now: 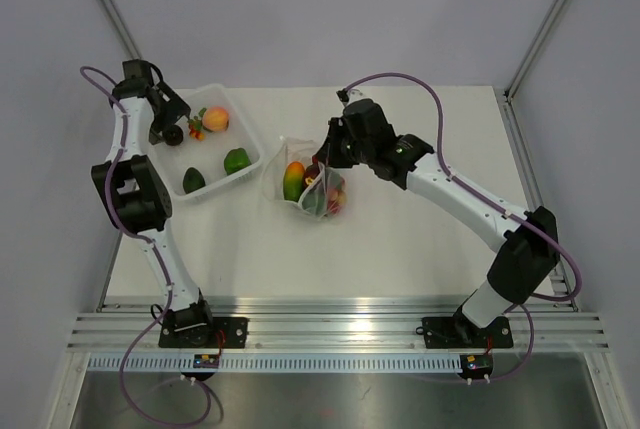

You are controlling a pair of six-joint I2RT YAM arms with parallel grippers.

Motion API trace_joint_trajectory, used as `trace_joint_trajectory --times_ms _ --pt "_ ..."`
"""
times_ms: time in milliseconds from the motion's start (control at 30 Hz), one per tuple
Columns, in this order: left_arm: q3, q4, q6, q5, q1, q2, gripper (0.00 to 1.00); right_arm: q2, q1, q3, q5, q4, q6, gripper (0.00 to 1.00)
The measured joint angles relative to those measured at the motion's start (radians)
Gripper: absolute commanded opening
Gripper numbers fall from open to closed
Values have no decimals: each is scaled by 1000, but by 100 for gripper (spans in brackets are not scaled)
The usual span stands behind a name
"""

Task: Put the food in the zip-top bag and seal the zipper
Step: Pick up the fake fruit from the bin.

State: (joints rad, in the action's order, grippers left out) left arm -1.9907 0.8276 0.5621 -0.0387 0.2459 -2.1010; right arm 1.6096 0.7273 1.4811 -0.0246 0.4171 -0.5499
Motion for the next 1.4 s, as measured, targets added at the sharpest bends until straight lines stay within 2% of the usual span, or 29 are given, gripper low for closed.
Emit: trace_joint_trajectory --times_ms 233,400,700,900,1133,1400 --pt "3 -64 12 -8 35 -24 85 35 0 34 0 0 1 2" --pt "-117 -69 -41 -53 32 -129 83 48 0 39 0 1 0 2" --pt "-142 -75 -124 -95 30 -196 88 60 0 52 0 8 1 2" --pt "-143 -93 -153 -101 30 -220 82 64 0 53 0 14 1 2" --pt "-143 -99 -172 -105 27 -276 81 81 0 57 0 17 0 2" --pt "-143 -110 -180 -103 27 -290 68 95 0 66 0 21 0 2"
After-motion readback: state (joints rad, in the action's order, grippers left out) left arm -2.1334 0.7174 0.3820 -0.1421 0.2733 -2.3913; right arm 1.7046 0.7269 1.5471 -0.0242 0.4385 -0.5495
